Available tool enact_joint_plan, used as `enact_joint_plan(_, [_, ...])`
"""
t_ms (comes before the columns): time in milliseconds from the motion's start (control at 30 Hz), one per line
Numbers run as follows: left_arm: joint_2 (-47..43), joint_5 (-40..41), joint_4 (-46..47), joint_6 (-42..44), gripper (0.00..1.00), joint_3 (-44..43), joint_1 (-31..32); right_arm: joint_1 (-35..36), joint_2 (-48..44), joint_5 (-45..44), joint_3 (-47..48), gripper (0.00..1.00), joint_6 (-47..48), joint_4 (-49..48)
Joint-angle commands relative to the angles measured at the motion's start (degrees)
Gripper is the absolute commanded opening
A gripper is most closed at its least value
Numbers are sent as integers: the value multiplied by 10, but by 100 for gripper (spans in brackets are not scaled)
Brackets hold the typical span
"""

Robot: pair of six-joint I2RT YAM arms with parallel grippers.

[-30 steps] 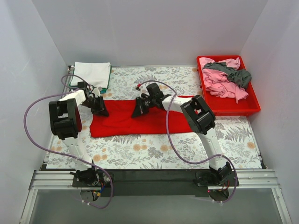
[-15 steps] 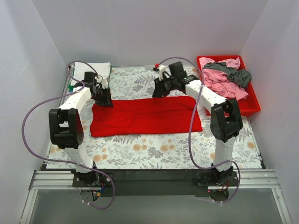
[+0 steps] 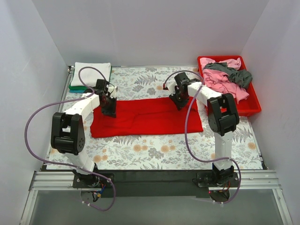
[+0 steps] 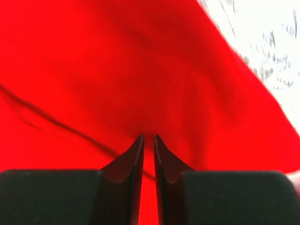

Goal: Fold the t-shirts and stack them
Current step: Fold the tshirt

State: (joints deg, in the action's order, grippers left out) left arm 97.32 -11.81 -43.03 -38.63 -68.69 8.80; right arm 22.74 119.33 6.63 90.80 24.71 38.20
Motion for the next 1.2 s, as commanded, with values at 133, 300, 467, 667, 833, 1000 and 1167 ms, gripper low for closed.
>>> enact_joint_plan(133, [35,50,30,-20,10,9,18,-14,6,-98,-63,19,67,19])
enact_joint_plan(300, [83,50,33,-29,9,-10,29,-14,-15,-94,-130,17,78,19])
enact_joint_plan(467, [117,42,36,-25,9,-42,46,-13,-85,-79,-236,17,82,19])
enact_joint_plan(667, [227,1,27,4,7,-179,54,-11,-153,-36,-341,17,79,28])
enact_joint_plan(833, [399,-1,-31,51,7,-419,54,48,-184,48,-361,17,46,56])
enact_joint_plan(1000, [474,5,-19,89,9,-628,47,168,-222,197,-309,19,0,85])
enact_joint_plan(1167, [354,-21,80,59,21,-537,37,158,-256,233,-245,23,-8,119])
